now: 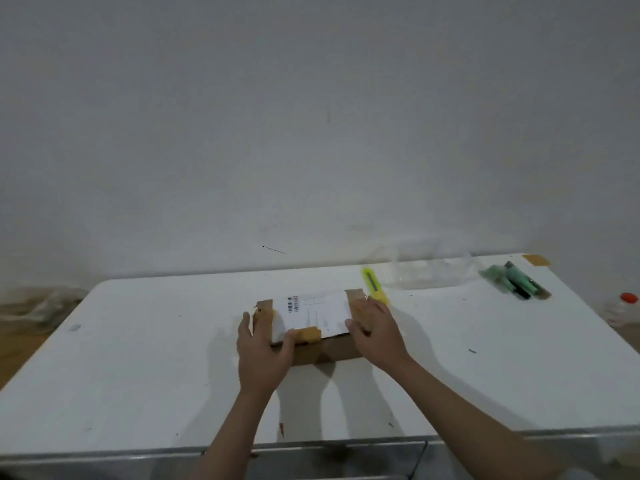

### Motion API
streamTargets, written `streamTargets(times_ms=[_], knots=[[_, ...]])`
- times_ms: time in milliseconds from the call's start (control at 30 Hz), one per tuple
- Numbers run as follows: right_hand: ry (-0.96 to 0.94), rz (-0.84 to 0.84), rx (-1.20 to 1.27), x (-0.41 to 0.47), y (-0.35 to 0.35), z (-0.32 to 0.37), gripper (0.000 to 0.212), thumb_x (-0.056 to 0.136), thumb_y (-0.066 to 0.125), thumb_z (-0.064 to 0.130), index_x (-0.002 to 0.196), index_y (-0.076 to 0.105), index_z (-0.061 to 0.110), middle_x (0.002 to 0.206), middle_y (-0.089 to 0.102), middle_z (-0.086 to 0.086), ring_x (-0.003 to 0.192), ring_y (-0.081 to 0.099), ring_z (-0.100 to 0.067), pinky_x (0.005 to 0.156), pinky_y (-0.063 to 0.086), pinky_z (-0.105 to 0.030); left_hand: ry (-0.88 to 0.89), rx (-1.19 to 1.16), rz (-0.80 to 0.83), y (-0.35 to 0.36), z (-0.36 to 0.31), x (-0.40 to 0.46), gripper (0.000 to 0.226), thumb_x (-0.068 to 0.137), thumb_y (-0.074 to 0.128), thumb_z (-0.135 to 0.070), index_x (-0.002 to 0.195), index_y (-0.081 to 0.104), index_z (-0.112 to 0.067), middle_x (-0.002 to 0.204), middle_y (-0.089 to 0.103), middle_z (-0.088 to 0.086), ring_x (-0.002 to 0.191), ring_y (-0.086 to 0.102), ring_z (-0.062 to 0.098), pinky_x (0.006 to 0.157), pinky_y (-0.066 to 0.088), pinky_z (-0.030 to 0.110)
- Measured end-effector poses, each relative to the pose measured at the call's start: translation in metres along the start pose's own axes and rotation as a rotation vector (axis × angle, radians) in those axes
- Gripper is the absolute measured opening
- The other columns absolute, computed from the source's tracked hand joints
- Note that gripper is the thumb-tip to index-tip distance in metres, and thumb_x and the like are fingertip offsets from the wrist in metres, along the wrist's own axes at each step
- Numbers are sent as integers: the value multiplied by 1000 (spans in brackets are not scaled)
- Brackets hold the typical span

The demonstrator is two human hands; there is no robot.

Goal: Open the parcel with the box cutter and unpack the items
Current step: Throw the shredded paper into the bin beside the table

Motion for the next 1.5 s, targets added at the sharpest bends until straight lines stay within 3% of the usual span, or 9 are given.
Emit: streamTargets(times_ms=[133, 300, 533, 833, 1000, 1133, 1233, 1367, 1500], knots=[[2, -4, 25, -1, 9, -12, 51, 88, 63, 28, 136, 48, 18, 139, 47, -3, 133, 40, -14, 102, 33, -19, 45, -74, 35, 9, 17, 2, 55, 84, 64, -39, 134, 45, -27, 146, 37, 8, 143, 21, 20, 100, 45, 41], [-52, -60, 34, -5, 12, -17, 51, 88, 64, 25, 137, 48, 18, 140, 45, -1, 131, 37, -4, 92, 24, 8, 10, -105, -37, 14, 18, 1, 55, 82, 68, -32, 132, 48, -24, 139, 42, 9, 135, 36, 23, 90, 53, 44], [-101, -117, 94, 3, 13, -20, 50, 85, 63, 26, 132, 52, 14, 136, 48, -8, 131, 42, -13, 91, 28, 7, -4, -97, -84, 18, 10, 11, 55, 80, 71, -23, 131, 51, -23, 133, 46, 6, 119, 46, 7, 82, 55, 37], [-100, -194, 85, 17, -15, -29, 51, 85, 60, 27, 134, 51, 16, 134, 48, -10, 124, 48, -11, 89, 33, 5, 60, -131, -48, 36, -24, 22, 58, 76, 65, -35, 131, 50, -22, 129, 51, 7, 112, 35, -20, 77, 44, 14], [-43, -363, 25, -9, -66, -43, 56, 87, 51, 41, 136, 48, 14, 137, 45, -9, 127, 41, -6, 89, 33, 5, 201, -193, 80, 68, -69, 20, 65, 74, 53, -49, 132, 50, -20, 131, 50, 6, 115, 36, -10, 78, 36, 3], [63, -535, -61, -55, -132, -69, 50, 89, 57, 28, 135, 49, 13, 136, 46, -10, 129, 43, -15, 91, 33, 4, 314, -277, 233, 117, -127, -1, 64, 74, 53, -49, 130, 51, -19, 131, 50, 6, 118, 38, -3, 86, 43, 20], [147, -660, -128, -101, -187, -90, 48, 87, 57, 30, 132, 52, 13, 135, 47, -12, 128, 45, -17, 95, 30, 4, 374, -331, 369, 159, -177, -36, 61, 74, 55, -47, 129, 52, -20, 129, 49, 8, 121, 46, 15, 87, 47, 28], [229, -808, -235, -166, -263, -119, 45, 86, 59, 26, 129, 54, 11, 133, 51, -14, 123, 49, -16, 95, 38, -7, 444, -356, 538, 211, -244, -101, 56, 79, 65, -36, 131, 51, -21, 132, 44, 9, 118, 51, 25, 87, 47, 29], [341, -941, -323, -236, -335, -146, 46, 85, 56, 30, 128, 55, 13, 133, 52, -10, 115, 43, -3, 87, 31, 4, 538, -361, 663, 257, -310, -175, 57, 81, 68, -34, 134, 47, -27, 138, 38, 5, 123, 47, 22, 90, 46, 30]])
Point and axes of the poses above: each hand's wrist, its own x-axis towards the middle knuckle, its own y-axis out of the palm, z = x × y, the point moved 5 cm from there along x, towards the middle knuckle
